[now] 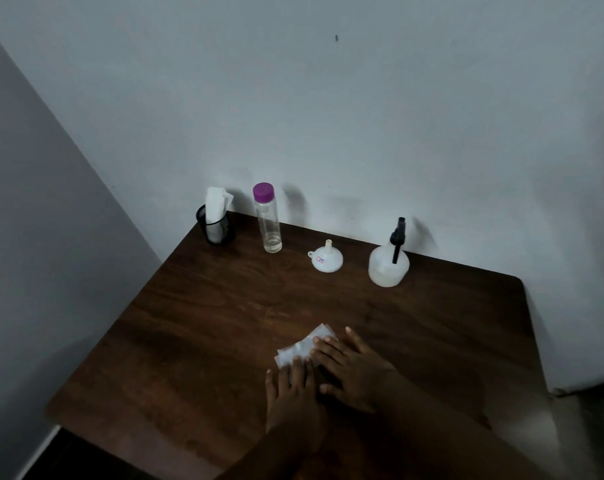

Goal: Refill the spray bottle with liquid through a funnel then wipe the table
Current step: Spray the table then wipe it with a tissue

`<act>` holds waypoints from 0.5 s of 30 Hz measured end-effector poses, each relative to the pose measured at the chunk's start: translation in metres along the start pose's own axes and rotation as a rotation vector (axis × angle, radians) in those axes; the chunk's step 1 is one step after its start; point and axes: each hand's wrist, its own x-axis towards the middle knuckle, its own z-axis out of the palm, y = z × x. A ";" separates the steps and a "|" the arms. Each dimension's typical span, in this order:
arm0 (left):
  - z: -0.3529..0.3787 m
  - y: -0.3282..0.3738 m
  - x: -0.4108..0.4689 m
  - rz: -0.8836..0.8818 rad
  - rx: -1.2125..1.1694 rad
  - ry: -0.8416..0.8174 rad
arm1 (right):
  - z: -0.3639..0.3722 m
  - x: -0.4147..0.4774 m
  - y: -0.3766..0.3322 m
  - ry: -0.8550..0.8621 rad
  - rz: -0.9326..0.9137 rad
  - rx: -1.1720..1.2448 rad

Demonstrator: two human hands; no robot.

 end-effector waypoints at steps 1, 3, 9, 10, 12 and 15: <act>0.002 0.006 0.000 0.007 0.003 0.000 | 0.000 -0.006 0.002 0.001 0.004 0.004; 0.004 0.018 -0.002 0.021 0.007 0.002 | 0.002 -0.019 0.007 -0.009 0.020 -0.005; 0.005 0.063 -0.005 0.080 0.013 -0.028 | 0.026 -0.062 0.030 0.105 0.070 -0.010; 0.005 0.070 -0.005 0.092 0.023 -0.031 | 0.031 -0.067 0.035 0.131 0.077 -0.028; 0.008 0.082 -0.003 0.111 0.042 -0.041 | 0.039 -0.079 0.040 0.125 0.103 -0.014; 0.011 0.101 -0.001 0.155 0.060 -0.069 | 0.043 -0.099 0.048 0.140 0.164 0.003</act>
